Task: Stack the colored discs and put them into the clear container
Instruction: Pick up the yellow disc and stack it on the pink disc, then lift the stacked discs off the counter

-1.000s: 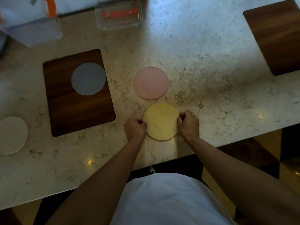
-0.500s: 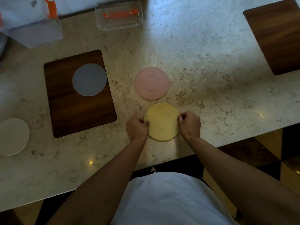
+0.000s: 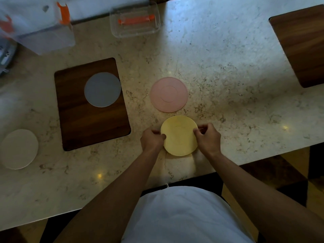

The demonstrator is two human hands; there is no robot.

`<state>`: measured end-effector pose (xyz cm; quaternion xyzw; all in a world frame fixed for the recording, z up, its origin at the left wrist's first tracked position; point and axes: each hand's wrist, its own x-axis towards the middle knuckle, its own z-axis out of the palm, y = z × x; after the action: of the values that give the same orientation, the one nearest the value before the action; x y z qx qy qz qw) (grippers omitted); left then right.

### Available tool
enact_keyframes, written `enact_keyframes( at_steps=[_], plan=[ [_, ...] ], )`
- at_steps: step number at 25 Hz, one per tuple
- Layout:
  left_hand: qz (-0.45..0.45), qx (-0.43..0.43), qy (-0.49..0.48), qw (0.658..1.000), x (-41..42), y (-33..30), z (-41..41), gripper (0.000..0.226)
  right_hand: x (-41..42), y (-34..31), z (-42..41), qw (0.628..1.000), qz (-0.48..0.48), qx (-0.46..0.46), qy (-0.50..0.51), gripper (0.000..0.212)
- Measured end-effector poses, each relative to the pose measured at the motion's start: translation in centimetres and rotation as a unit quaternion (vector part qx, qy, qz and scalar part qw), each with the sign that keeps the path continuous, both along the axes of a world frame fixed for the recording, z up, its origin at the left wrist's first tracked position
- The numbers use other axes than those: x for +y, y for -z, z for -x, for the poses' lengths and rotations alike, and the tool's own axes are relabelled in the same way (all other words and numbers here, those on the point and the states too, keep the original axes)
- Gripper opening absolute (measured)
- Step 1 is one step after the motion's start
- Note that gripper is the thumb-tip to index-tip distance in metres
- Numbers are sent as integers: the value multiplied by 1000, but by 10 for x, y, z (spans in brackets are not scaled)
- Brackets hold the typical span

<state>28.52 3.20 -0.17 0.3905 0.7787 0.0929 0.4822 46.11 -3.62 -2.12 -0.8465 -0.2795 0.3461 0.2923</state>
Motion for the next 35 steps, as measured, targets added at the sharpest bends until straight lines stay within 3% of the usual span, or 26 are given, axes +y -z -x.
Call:
enact_keyframes(
  at_steps=[10, 25, 31, 35],
  plan=[
    [-28, -136, -50, 989, 52, -7, 14, 16, 55, -16, -12, 994, -82, -37, -60, 22],
    [-54, -184, -64, 979, 156, 18, 3, 11, 162, 9, -27, 994, -66, -47, -68, 14],
    [-82, -49, 14, 995, 157, 28, -2, 22, 174, 16, -29, 990, -20, -99, -94, 17],
    [-131, 49, 91, 986, 153, 24, -6, 22, 173, 18, -26, 985, 15, -138, -101, 28]
  ],
)
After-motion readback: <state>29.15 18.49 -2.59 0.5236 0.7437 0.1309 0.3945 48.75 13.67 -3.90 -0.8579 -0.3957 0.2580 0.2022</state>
